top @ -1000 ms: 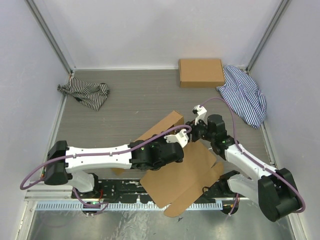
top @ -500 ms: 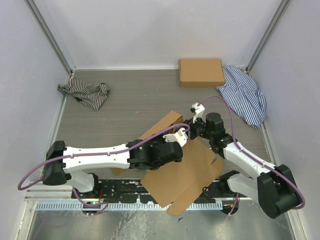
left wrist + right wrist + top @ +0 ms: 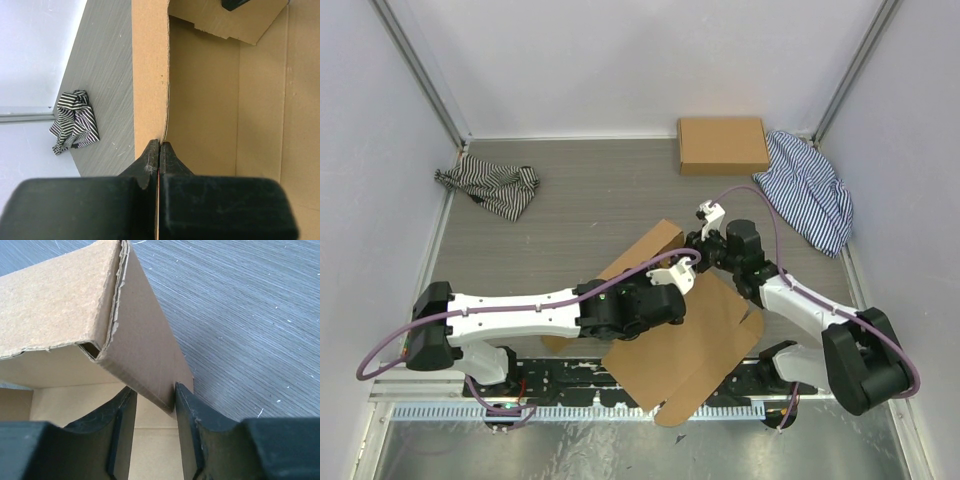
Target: Fold the paper box
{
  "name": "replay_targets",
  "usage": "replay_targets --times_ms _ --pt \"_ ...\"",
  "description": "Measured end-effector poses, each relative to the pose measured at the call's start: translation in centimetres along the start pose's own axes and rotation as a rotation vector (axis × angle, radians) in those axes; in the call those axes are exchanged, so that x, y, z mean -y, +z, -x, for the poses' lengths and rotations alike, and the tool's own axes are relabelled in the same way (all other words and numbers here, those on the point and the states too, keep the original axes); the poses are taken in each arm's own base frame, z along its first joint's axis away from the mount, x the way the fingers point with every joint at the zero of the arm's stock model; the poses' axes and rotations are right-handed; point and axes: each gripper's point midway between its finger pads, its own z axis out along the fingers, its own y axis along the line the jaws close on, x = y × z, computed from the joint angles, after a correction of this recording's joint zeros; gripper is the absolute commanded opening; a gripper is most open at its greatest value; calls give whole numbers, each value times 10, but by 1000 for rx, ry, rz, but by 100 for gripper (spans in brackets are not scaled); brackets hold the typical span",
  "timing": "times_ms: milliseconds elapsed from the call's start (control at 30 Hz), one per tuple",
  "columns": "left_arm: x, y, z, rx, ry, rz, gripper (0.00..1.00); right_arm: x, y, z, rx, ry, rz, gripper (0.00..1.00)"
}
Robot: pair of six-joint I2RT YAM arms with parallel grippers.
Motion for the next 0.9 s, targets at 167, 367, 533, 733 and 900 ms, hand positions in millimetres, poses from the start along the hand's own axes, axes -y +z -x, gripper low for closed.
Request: replay_targets --times_ms 167,367,533,733,900 --pt "4 4 -2 -12 17 7 0 4 2 1 5 -5 -15 23" --pt "8 11 -6 -34 45 35 0 10 5 4 15 -5 -52 4" --pt "7 13 -6 -40 46 61 0 10 8 5 21 1 -87 1" --pt "3 13 -3 -48 28 91 45 14 8 7 35 4 -156 1" --pt "-2 8 -2 -43 -46 99 65 26 0 10 42 3 -249 1"
